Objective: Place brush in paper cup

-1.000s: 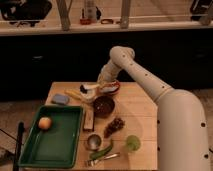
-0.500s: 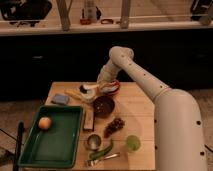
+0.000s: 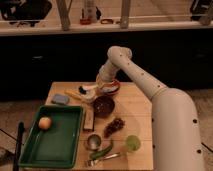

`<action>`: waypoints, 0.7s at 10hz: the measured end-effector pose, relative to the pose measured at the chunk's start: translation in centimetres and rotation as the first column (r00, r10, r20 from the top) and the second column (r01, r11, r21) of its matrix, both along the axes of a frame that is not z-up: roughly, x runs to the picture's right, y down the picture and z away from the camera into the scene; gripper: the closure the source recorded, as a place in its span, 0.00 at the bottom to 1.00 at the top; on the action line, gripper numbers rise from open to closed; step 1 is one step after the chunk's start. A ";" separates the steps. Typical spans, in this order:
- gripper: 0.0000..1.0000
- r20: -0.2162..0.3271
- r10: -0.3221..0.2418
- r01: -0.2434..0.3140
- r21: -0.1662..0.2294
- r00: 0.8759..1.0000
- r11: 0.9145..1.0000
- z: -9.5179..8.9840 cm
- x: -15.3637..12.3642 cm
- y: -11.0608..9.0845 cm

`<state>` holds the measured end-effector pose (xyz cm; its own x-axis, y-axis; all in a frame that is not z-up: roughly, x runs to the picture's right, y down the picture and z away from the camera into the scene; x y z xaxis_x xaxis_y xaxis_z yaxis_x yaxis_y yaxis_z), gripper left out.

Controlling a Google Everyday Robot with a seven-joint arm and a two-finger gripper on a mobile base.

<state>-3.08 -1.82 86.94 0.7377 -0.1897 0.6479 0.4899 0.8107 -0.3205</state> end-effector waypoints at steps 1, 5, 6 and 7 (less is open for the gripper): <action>1.00 0.013 -0.021 0.021 0.015 1.000 1.000 -0.2 -0.2 0.0; 1.00 0.077 -0.157 0.150 0.084 0.985 0.985 -1.8 -2.3 0.3; 1.00 0.089 -0.201 0.192 0.094 0.976 0.977 -2.0 -3.5 0.6; 1.00 0.097 -0.225 0.215 0.102 0.969 0.971 -2.2 -4.4 0.7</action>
